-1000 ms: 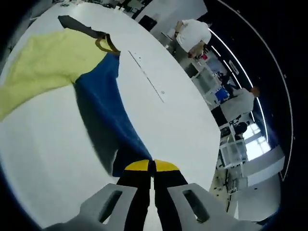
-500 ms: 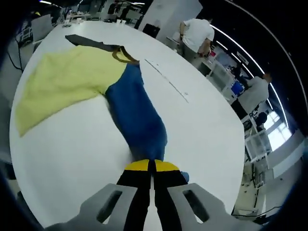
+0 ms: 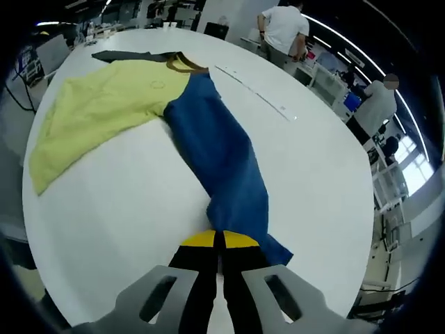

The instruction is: Fold the garment on the visible template until the final outline fits inside the template.

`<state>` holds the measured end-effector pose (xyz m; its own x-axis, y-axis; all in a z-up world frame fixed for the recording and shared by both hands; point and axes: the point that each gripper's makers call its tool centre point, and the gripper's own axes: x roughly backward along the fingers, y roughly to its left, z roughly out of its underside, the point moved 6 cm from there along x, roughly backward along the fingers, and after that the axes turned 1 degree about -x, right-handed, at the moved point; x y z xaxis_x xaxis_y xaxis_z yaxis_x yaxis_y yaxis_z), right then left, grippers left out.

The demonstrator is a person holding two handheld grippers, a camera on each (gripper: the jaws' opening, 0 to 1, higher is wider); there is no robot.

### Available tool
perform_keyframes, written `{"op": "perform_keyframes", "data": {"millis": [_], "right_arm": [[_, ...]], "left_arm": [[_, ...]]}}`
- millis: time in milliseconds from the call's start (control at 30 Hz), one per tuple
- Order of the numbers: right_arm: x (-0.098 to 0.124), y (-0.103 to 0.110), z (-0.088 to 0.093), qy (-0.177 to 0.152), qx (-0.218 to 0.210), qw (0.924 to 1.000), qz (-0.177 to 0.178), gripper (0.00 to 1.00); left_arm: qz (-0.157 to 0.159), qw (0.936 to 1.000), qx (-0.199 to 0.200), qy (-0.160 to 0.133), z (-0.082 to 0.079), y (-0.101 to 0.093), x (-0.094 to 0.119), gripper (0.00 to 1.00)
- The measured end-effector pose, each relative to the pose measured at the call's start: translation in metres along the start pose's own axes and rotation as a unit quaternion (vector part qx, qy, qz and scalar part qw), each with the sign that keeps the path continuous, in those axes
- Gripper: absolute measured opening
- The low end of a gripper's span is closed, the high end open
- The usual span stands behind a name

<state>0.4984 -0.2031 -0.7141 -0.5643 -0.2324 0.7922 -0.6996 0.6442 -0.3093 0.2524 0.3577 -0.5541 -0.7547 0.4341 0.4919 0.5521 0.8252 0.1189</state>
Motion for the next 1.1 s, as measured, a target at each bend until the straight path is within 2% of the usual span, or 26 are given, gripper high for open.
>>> {"op": "perform_keyframes", "data": {"millis": [100,400,1100], "right_arm": [[0.000,-0.007,0.008,0.008,-0.010,0.9999,0.008,0.01],[-0.006,-0.016,0.015,0.020,-0.028,0.9990,0.030,0.02],[-0.013,-0.033,0.014,0.020,-0.076,0.9942,0.073,0.02]], "left_arm": [[0.001,1.0000,-0.001,0.001,-0.001,-0.001,-0.001,0.84],[0.000,1.0000,0.001,0.004,0.000,-0.001,-0.001,0.84],[-0.009,0.9999,-0.001,0.009,-0.003,-0.001,0.001,0.85]]}}
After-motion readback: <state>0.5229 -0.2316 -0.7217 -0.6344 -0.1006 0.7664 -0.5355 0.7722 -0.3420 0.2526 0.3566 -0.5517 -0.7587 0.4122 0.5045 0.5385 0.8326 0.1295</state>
